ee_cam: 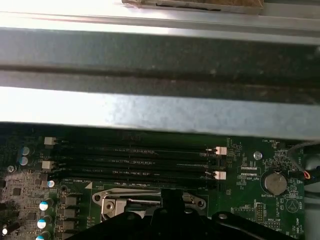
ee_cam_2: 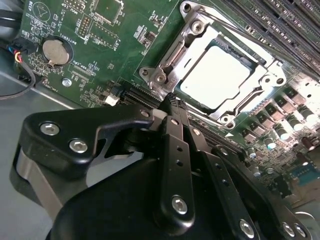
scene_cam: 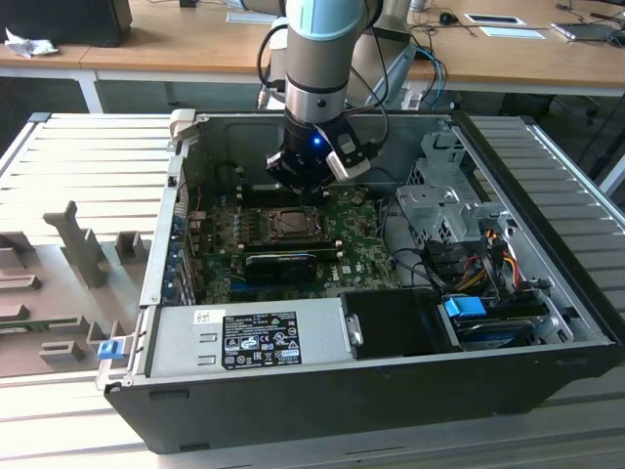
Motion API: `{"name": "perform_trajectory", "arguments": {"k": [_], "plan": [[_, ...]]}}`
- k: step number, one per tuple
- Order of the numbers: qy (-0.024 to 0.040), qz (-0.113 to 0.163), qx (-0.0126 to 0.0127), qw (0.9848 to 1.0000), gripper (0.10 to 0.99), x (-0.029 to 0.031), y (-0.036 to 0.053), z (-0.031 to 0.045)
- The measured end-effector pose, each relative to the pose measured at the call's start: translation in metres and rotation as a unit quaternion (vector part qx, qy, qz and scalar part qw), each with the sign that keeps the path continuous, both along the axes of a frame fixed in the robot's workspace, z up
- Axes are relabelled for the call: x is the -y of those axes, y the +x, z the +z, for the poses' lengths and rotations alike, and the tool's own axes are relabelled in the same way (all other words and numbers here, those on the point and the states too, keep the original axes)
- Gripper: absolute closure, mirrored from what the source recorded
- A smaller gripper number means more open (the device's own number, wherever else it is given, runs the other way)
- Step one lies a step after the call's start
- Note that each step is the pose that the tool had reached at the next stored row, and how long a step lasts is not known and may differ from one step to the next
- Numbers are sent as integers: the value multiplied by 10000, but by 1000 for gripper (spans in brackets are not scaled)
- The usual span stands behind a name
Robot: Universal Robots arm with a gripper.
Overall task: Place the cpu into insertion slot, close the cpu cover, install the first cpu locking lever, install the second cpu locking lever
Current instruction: 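Install the second cpu locking lever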
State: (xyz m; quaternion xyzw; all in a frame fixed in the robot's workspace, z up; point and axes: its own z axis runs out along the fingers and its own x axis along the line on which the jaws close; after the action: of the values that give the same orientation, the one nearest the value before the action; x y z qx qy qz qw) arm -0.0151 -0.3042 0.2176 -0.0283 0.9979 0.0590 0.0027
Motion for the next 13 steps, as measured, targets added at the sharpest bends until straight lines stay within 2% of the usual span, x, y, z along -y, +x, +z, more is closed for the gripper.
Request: {"name": "perform_trajectory", "arguments": {"k": [13], "plan": [[-1,0,-1,10000,980,96,0,2]]}}
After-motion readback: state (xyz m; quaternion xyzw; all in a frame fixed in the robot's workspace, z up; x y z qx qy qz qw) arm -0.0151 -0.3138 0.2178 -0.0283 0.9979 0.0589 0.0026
